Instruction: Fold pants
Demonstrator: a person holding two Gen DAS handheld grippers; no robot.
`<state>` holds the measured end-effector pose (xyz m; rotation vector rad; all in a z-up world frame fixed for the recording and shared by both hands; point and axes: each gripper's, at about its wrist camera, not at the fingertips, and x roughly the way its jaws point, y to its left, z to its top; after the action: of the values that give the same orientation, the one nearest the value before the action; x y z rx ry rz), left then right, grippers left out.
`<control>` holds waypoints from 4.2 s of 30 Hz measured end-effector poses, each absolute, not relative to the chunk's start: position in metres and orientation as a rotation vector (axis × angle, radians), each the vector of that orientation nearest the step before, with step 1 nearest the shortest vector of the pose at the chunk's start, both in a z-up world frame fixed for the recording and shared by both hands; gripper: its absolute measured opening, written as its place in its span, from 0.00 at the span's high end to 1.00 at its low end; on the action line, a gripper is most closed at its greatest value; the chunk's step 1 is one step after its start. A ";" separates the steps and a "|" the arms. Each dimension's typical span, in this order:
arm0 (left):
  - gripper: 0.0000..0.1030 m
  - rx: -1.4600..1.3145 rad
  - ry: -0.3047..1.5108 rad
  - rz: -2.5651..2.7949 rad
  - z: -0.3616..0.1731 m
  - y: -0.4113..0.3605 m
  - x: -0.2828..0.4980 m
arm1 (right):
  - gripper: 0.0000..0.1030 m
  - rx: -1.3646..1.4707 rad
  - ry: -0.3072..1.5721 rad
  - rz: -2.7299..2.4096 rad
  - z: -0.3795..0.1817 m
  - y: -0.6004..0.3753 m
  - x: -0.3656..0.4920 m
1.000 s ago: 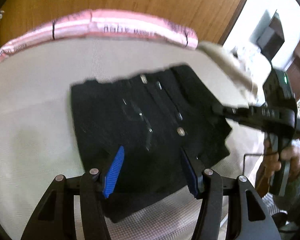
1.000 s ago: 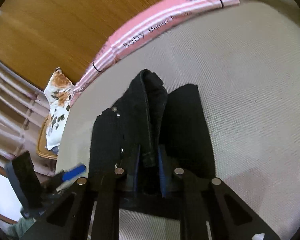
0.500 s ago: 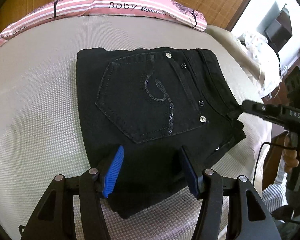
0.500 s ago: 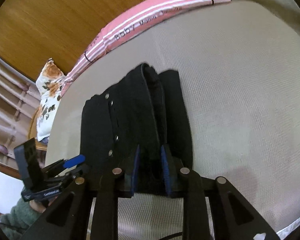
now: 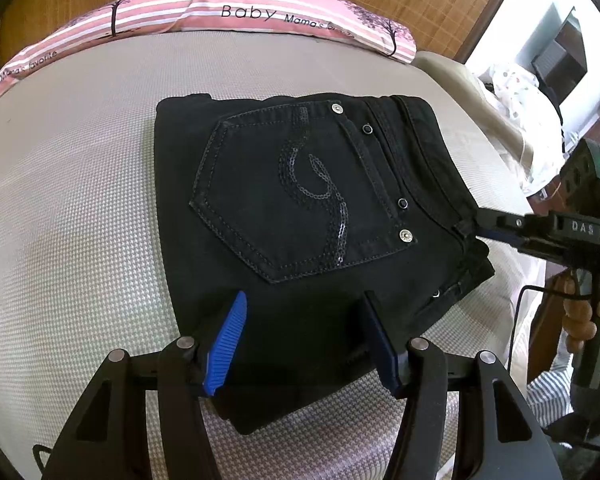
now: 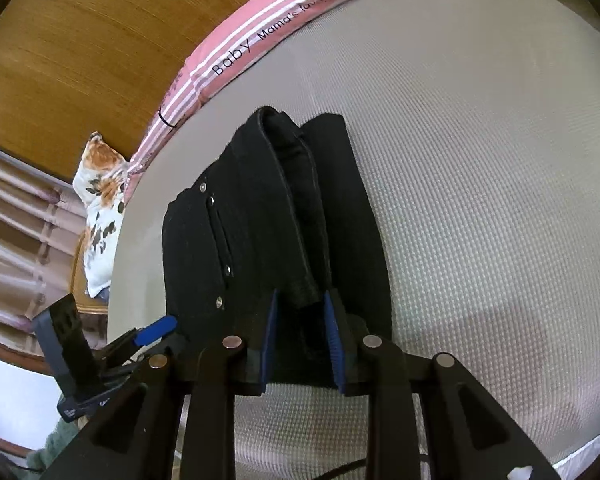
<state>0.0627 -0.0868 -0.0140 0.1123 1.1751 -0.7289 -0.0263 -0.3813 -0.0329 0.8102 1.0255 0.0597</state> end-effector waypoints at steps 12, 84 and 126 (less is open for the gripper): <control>0.40 0.110 1.174 -0.727 -0.016 -0.090 0.063 | 0.66 0.856 1.022 0.075 -0.040 -0.379 -0.011; 0.33 0.072 1.138 -0.735 0.011 -0.090 0.078 | 0.90 0.925 0.802 0.306 -0.020 -0.412 0.025; 0.33 0.313 1.039 -0.550 0.012 -0.108 0.040 | 0.48 0.691 0.996 -0.037 -0.045 -0.390 -0.044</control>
<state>0.0401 -0.1077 0.0122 0.3134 1.0386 -0.5503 -0.0438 -0.3900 -0.0454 0.6910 0.9963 -0.0373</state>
